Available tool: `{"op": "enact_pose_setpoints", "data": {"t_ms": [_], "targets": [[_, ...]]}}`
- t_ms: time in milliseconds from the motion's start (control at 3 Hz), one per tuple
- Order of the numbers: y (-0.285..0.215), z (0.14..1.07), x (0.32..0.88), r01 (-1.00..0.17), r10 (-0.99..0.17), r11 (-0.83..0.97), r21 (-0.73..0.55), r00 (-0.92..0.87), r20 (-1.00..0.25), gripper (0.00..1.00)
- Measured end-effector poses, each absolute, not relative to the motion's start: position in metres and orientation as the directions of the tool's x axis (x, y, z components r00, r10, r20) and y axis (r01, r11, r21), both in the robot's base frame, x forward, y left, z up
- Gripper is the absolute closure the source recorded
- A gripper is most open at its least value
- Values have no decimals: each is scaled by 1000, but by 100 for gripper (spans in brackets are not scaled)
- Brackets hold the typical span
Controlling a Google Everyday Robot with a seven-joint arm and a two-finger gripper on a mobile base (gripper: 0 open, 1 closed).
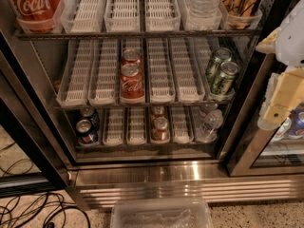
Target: Pick water bottle from top shelf of fridge
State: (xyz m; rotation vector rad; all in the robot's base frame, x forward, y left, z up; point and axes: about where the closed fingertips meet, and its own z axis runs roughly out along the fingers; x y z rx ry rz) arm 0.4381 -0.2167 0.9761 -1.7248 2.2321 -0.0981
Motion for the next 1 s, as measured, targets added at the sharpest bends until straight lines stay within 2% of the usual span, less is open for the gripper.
{"op": "enact_pose_setpoints", "data": {"t_ms": [333,667,1000], "targets": [[-217,976,438,-931,-953,270,-245,-222,-207,0],[-214,978,444,-915,-933,312,-257,-242,-268,0],[-206,982,451,-889,-888,369,-271,-252,-383,0]]}}
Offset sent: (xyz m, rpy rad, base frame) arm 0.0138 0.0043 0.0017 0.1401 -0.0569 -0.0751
